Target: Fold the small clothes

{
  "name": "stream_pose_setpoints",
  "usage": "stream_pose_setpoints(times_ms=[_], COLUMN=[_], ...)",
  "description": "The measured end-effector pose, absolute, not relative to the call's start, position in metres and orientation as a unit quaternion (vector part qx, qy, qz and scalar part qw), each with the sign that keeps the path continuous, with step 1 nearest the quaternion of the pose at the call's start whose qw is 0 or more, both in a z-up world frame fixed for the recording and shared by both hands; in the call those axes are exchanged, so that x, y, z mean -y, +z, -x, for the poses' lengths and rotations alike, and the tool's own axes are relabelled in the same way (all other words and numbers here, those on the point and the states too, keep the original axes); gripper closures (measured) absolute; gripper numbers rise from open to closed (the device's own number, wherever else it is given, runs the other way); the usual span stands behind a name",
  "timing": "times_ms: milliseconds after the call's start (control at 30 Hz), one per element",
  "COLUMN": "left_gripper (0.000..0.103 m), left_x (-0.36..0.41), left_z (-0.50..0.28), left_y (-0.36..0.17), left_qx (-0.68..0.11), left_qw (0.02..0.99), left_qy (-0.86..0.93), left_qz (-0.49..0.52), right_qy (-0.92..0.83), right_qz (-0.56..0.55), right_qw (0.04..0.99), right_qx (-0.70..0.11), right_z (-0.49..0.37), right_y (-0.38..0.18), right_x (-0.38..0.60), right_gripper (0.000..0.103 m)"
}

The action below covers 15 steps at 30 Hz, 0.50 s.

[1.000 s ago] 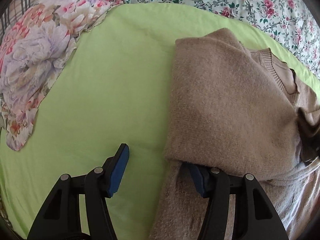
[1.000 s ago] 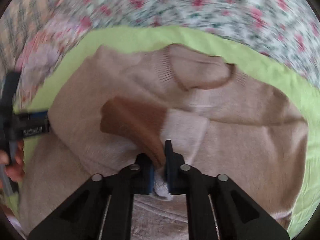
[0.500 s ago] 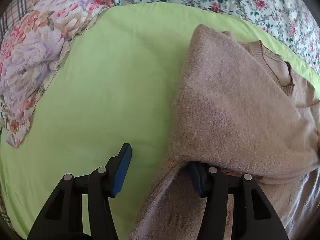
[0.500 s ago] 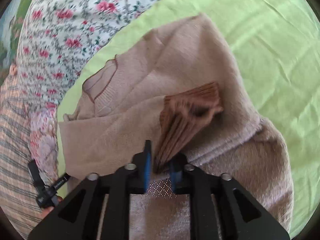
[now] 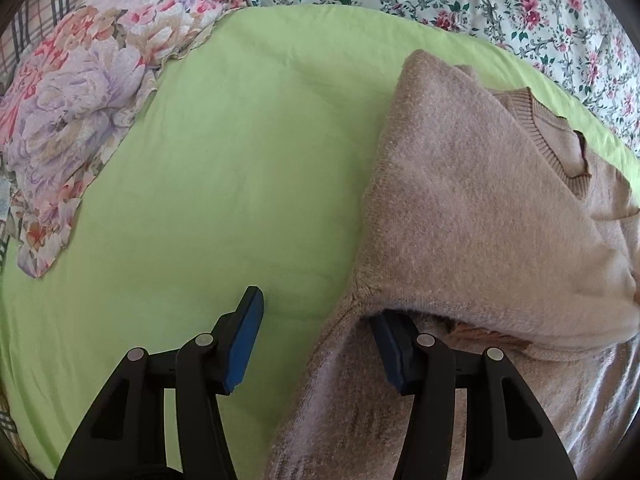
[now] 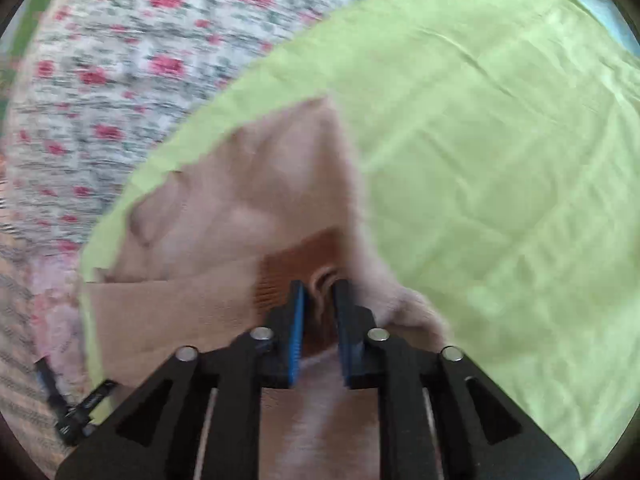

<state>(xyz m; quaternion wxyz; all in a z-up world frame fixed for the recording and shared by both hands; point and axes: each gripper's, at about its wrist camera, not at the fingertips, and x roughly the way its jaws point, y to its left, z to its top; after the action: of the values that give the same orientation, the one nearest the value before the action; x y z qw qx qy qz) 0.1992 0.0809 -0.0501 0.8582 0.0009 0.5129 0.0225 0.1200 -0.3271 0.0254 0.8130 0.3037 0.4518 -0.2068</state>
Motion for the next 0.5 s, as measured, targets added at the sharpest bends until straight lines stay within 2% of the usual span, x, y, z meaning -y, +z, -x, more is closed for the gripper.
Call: stream_pose_setpoints(times_ms=[100,167,233,300,467,500], left_gripper=[0.049,0.049,0.049,0.049,0.053,0.053], left_x=[-0.086,-0.089,-0.089,-0.091,-0.1,-0.102], left_z=[-0.195,-0.194,-0.194,-0.195,-0.193,-0.193], left_y=[-0.051,-0.053,-0.054,-0.054,-0.054,-0.054], left_qx=[-0.514,-0.513,-0.512,-0.51,-0.509,-0.51], left_qw=[0.857,0.858,0.858,0.86,0.86,0.859], left_qy=[0.024,0.024,0.023,0.023,0.018,0.017], left_qz=[0.015,0.017,0.019,0.023,0.042,0.048], right_qy=[-0.17,-0.098,0.001,0.078,0.188,0.197], right_qz=[-0.282,-0.268,-0.278,-0.283,-0.224,-0.212], right_qw=[0.844,0.862,0.855,0.839,0.812,0.808], right_qx=[-0.424,-0.419,-0.438,-0.458,-0.505,-0.513], right_z=[-0.122,-0.14,-0.175,-0.213,-0.309,-0.327], right_y=[0.047,0.058,0.059,0.055,0.037,0.032], right_x=[0.312,0.291,0.264,0.234,0.151,0.138], right_gripper=[0.083,0.078,0.05,0.041,0.035,0.03])
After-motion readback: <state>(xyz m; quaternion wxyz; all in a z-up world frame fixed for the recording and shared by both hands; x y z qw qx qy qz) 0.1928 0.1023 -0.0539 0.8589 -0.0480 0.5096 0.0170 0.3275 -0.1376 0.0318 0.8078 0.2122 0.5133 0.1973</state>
